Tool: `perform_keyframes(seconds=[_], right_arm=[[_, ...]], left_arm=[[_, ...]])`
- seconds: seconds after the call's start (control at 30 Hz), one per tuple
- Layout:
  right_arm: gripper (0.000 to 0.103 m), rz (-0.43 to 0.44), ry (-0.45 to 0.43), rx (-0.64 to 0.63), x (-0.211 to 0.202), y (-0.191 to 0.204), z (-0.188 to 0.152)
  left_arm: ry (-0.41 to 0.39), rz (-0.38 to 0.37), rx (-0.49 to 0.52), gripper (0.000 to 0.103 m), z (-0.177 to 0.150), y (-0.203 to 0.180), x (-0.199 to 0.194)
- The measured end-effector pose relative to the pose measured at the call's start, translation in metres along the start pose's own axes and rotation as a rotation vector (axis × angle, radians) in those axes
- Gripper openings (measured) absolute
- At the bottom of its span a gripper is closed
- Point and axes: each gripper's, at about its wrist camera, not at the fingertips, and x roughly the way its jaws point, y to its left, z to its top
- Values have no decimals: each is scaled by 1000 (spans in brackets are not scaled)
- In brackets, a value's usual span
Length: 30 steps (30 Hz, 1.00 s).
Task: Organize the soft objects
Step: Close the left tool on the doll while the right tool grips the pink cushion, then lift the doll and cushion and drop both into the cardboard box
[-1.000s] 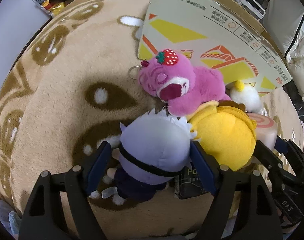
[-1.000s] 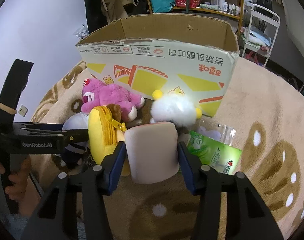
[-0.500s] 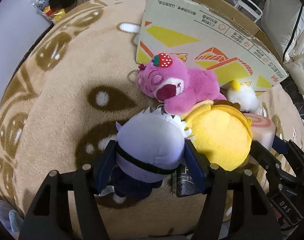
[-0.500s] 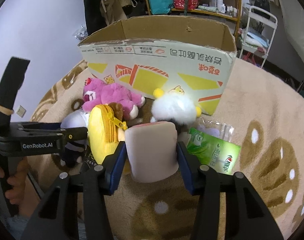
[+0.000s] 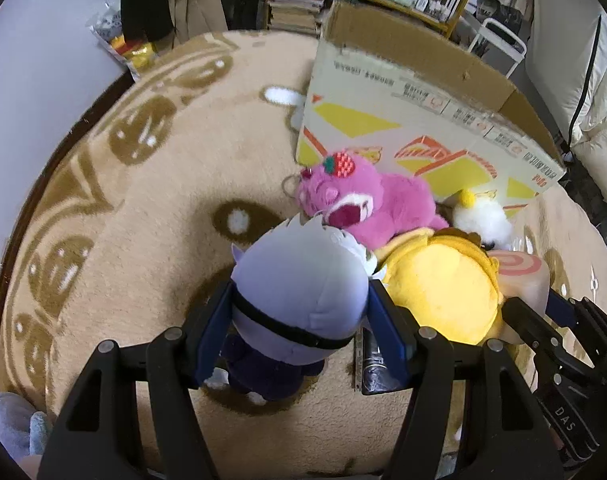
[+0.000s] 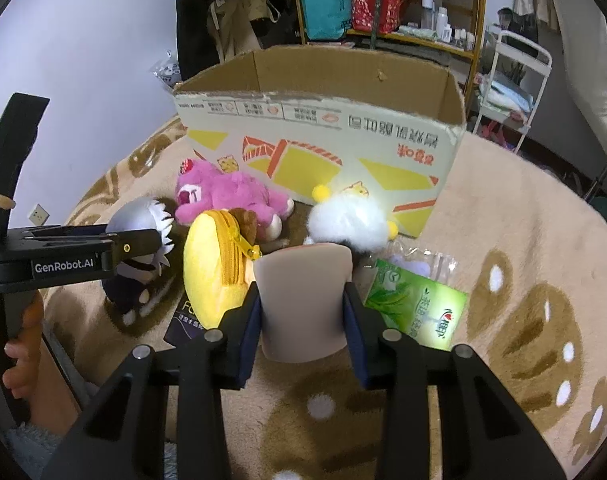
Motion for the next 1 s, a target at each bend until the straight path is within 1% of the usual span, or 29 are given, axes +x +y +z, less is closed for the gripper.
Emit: perform_keyframes(seconds=[0.07, 0.13, 0.3, 0.43, 0.57, 0.73, 0.83, 1.0], right_arm=[[40, -7, -7, 4, -3, 0, -1], [40, -12, -20, 19, -8, -2, 0], [40, -16, -41, 65, -16, -11, 1], [40, -41, -98, 79, -31, -16, 3], [40, -64, -171, 88, -50, -19, 9], [39, -74, -256, 106, -72, -22, 18], [38, -75, -305, 94, -86, -21, 27], [38, -63, -379, 68, -107, -20, 48]], left_arm=[[-34, 11, -2, 65, 3, 4, -4], [-85, 19, -7, 65, 1, 4, -17], [-168, 35, -23, 65, 0, 8, -38], [-239, 60, -28, 65, -2, 11, -54], [-302, 61, -10, 65, -5, 8, -69], [-431, 68, 20, 65, -5, 0, -95], [-517, 94, 62, 65, -2, -10, -112], [-610, 81, 112, 65, 10, -23, -135]])
